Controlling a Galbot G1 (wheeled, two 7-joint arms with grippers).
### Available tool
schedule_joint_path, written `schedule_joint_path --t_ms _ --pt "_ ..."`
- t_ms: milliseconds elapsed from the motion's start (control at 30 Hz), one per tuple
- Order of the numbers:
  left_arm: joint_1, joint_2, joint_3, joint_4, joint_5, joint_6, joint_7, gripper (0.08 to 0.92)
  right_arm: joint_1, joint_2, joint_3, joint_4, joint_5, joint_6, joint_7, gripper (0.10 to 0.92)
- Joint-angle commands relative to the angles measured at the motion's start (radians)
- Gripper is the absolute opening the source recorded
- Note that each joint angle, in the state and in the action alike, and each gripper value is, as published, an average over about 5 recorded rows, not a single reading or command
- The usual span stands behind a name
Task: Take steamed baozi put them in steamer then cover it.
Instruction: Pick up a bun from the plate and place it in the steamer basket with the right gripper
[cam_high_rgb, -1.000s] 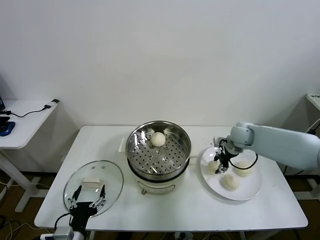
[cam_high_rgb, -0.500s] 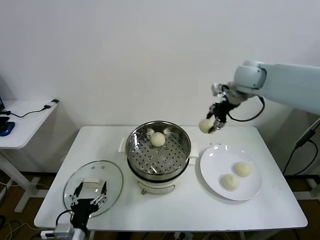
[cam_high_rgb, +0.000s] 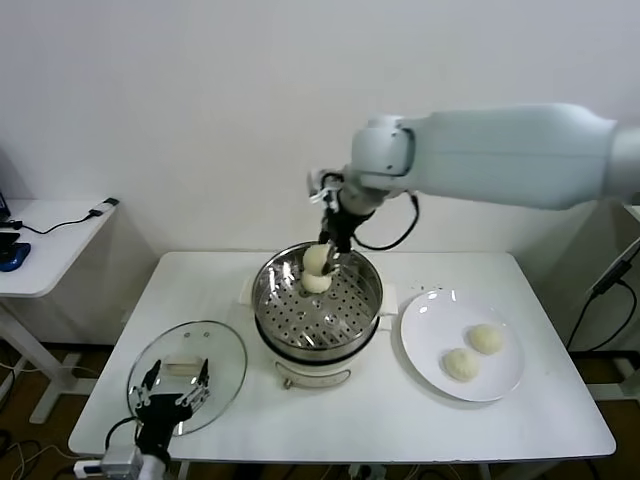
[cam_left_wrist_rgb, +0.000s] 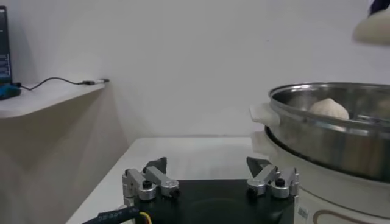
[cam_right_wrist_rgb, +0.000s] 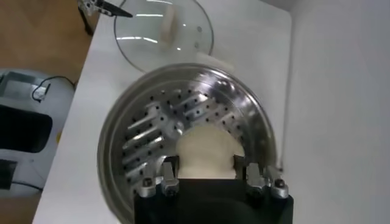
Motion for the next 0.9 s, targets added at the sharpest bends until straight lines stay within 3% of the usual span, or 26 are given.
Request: schedule_joint_path --t_ms 33,367,633,900 --pt "0.004 0.000 0.001 -0.001 0.000 -0.002 -0.001 0.823 -0.211 0.138 0.031 -0.130 -0.036 -0.059 0.089 0.602" --pt "0.004 0.005 0.001 0.010 0.002 -0.003 -0.001 0.823 -0.311 0.186 0.057 -0.292 -0.117 -0.030 0.060 0.602" --pt "-0.003 0.007 0.004 0.016 0.002 0.001 0.000 0.823 -0.326 0.194 0.074 -0.319 -0.135 -0.012 0.043 0.615" --pt "-0.005 0.008 0.003 0.015 0.002 0.003 0.000 0.823 -0.278 0.136 0.101 -0.268 -0.144 0.049 -0.021 0.794"
